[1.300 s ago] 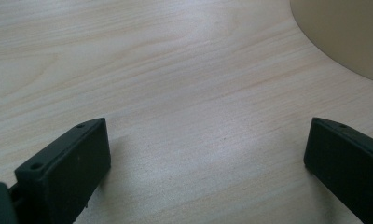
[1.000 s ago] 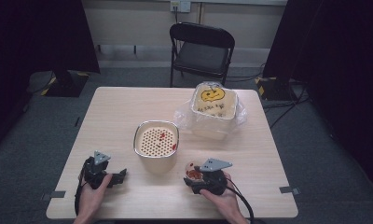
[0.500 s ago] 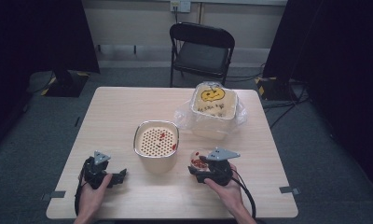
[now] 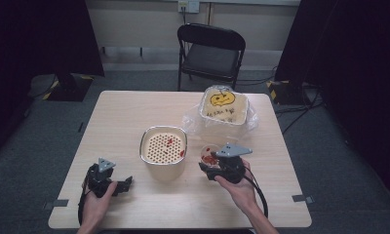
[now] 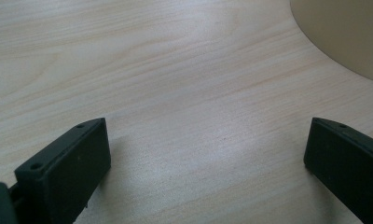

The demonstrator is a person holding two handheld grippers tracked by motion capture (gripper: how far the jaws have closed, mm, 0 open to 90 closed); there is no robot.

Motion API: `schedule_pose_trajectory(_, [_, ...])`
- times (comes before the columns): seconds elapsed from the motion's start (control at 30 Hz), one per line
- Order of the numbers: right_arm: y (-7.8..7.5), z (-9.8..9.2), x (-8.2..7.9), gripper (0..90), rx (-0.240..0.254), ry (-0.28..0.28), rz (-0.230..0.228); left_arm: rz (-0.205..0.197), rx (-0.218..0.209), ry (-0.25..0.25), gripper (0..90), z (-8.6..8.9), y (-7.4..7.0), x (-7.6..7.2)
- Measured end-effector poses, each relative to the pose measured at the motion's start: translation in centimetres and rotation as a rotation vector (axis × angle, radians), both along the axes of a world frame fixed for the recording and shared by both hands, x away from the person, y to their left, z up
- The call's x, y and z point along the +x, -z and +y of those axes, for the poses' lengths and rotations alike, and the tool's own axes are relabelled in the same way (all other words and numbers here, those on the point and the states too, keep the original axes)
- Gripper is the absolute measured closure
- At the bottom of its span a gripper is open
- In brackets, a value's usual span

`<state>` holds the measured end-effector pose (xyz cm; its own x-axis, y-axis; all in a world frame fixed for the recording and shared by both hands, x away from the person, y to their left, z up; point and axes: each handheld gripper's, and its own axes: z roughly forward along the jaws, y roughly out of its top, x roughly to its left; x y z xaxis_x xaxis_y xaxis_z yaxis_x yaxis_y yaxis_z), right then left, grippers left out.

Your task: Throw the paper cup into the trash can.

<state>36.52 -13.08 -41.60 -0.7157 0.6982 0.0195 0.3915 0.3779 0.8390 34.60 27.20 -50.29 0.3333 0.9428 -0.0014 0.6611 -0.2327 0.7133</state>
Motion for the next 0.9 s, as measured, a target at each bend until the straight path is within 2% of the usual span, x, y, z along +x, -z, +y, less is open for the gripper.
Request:
schedule_pose_trajectory(0.33, [-2.4, 0.7, 1.2, 40.5, -0.022, -0.002, -0.037, 0.0, 0.003, 0.001, 0.0, 0.0, 0.0, 0.0])
schedule_pose_trajectory(0.57, [-4.3, 1.8, 2.0, 41.2, -0.065, -0.017, -0.085, 0.0, -0.002, -0.001, 0.0, 0.0, 0.0, 0.0])
schedule_pose_trajectory(0.8, [-5.4, 2.6, 2.6, 41.4, -0.083, -0.019, -0.112, 0.001, -0.004, 0.0, 0.0, 0.0, 0.0, 0.0])
schedule_pose_trajectory(0.9, [-5.8, 3.3, 2.8, 41.9, -0.105, -0.02, -0.13, 0.0, -0.001, -0.001, 0.0, 0.0, 0.0, 0.0])
